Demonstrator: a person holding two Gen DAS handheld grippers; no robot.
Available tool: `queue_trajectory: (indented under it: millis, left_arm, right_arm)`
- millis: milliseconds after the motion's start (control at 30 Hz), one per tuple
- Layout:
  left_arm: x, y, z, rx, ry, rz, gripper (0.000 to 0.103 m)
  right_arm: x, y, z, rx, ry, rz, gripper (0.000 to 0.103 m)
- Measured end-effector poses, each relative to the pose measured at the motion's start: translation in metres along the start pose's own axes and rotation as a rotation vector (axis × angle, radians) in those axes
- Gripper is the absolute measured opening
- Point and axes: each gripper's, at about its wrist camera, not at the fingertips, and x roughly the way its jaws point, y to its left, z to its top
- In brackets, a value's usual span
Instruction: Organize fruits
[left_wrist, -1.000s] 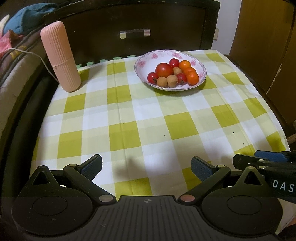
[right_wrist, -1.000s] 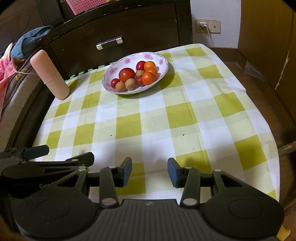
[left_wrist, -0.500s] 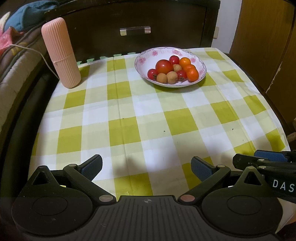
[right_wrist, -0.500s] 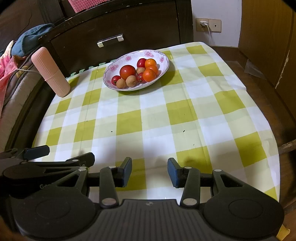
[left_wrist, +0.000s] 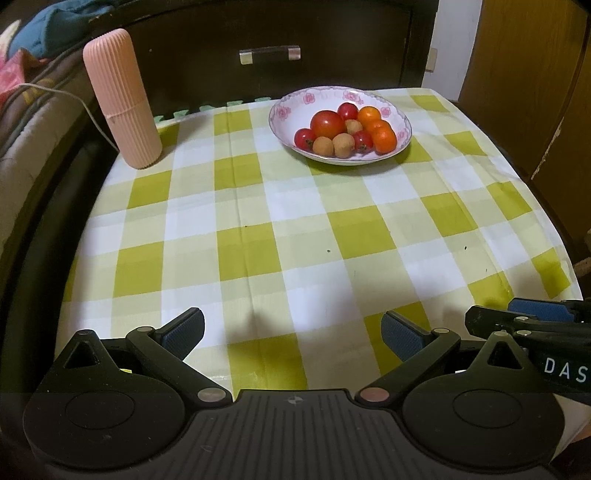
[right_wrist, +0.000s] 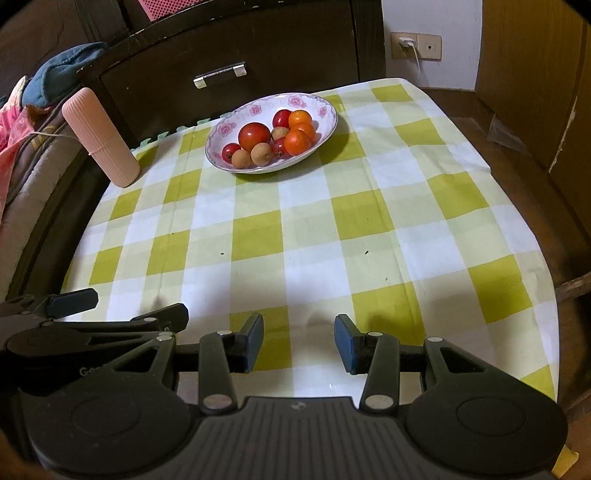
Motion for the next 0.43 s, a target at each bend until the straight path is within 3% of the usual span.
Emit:
queue_trajectory:
  millis: [433]
  left_arm:
    - [0.0003,-0.0012,-0.0016,-0.001,0.002,0.010,0.103]
  right_arm:
    - [-0.0002,0.0000,-0.0022,0.002,0.004,0.002,0.041]
